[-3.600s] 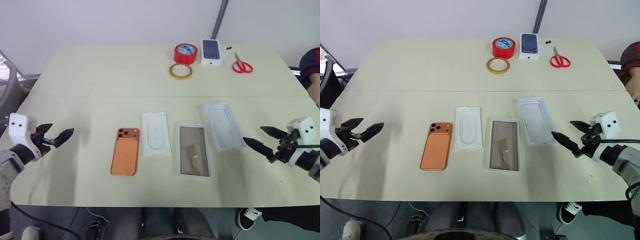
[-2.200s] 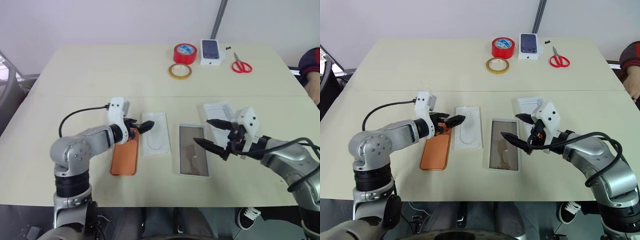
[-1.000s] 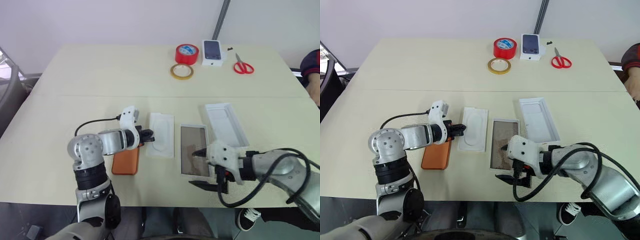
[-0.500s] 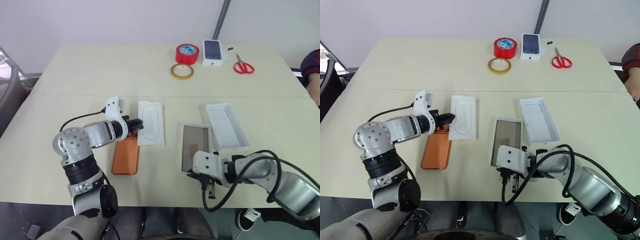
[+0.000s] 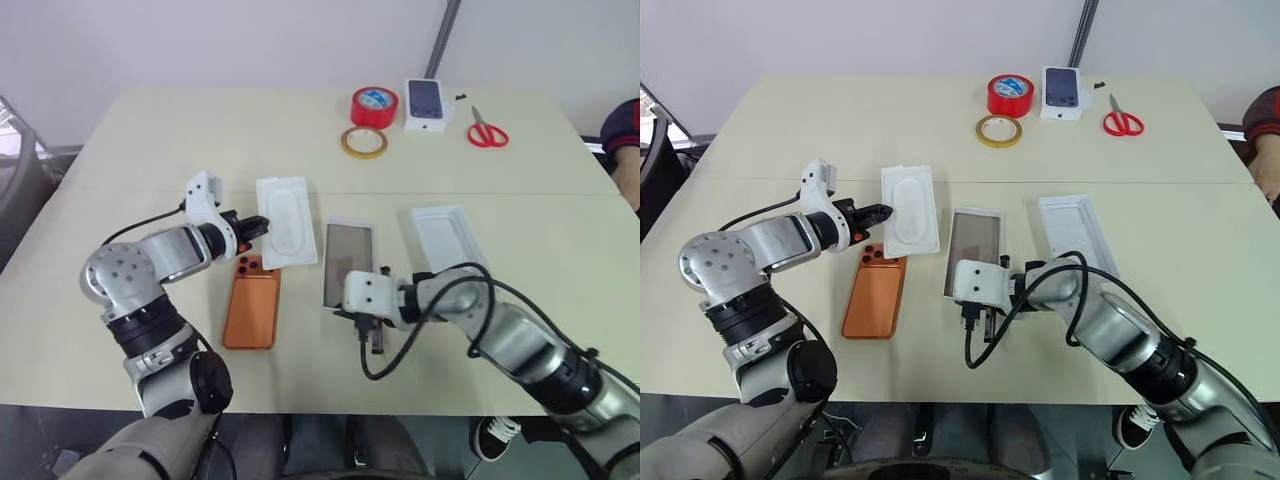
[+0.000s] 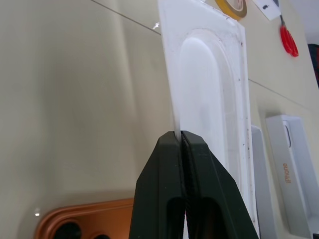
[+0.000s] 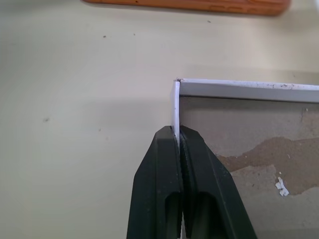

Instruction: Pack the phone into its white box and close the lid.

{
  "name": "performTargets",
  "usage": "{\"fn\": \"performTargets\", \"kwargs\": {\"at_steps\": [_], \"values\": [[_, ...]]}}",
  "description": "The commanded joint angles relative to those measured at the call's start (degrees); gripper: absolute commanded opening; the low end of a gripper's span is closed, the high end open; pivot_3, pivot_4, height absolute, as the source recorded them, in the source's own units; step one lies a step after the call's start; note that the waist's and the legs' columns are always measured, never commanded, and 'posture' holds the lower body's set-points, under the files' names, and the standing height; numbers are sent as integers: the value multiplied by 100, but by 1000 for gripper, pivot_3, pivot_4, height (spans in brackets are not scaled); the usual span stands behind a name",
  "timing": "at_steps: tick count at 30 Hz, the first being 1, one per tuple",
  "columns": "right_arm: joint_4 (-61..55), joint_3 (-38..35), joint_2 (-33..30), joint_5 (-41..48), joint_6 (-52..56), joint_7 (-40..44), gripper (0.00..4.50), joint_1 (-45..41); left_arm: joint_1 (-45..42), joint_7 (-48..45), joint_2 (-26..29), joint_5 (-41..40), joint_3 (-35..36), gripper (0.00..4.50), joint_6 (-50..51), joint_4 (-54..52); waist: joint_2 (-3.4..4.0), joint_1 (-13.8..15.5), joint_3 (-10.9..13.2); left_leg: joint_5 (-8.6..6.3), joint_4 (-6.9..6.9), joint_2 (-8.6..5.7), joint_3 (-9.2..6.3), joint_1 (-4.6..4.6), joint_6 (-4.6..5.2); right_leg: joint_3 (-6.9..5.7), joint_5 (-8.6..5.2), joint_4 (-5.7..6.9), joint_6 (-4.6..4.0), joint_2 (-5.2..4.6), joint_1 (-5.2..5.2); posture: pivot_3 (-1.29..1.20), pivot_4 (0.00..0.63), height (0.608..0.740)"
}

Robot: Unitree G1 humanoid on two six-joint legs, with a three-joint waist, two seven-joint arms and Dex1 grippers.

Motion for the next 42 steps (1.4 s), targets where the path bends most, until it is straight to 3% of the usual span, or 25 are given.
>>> {"fn": "performTargets", "kwargs": {"at_steps": [1,6,9,14,21,24,28,31,35,38,42], "values": [[-63,-213,131,93,-266,169,909,-50,-101,82,-60,-248,-40,0,50,-158,0,-8,0,0,0,0,-1,0,0,-1,0,1,0,0,0,0,150,740],[-387,-989,-123,411,-352,276,3318,323,-35,270,-338,-492,-261,0,50,-219,-2,9,1,0,-1,0,-1,-1,-1,-2,0,1,0,0,0,0,150,740],[-546,-1929,-570,796,-128,409,3318,679,-2,470,-681,-629,-559,0,50,-258,-3,56,2,-1,1,-1,-1,-2,0,-2,0,0,0,-2,3,0,150,740],[-578,-2766,-1069,991,-88,468,3318,1144,111,750,-1037,-717,-904,0,50,-231,-5,87,3,-1,0,-2,-1,0,1,0,0,0,1,0,5,0,150,740],[-518,-3060,-1202,912,-215,351,3318,1438,232,911,-1302,-792,-1225,0,50,-115,-5,94,3,-1,-1,-1,2,0,0,3,0,0,1,4,4,0,150,740],[-478,-3006,-1139,869,-243,255,3382,1391,306,906,-1243,-865,-1417,957,50,-107,-5,102,3,-1,-1,-1,2,0,0,3,0,0,1,4,4,0,150,740],[-377,-2988,-1047,881,-232,131,3382,1236,292,900,-1106,-958,-1367,2969,50,-101,-5,100,3,-1,0,-1,2,0,0,3,0,0,1,5,4,0,150,740],[-203,-3037,-903,966,-175,41,3382,1002,180,829,-946,-1041,-1139,2969,50,-130,-5,97,3,0,-1,-1,2,1,-1,3,0,0,1,6,4,0,150,740],[68,-2877,-620,896,-42,-164,1599,580,-4,610,-598,-1032,-850,3009,31,-198,-5,97,3,0,0,-1,1,1,-1,3,0,0,1,6,3,0,150,740],[347,-2546,-284,719,67,-368,29,210,120,75,119,-763,-1181,3009,-350,-401,-4,70,3,1,0,-1,2,1,-2,3,0,0,0,6,3,0,150,740],[830,-2015,176,321,206,-682,29,-220,691,-1276,1453,-58,-2337,3009,-1585,-850,2,-23,2,7,-16,1,2,4,-13,4,0,0,-1,8,-4,0,150,740]]}}
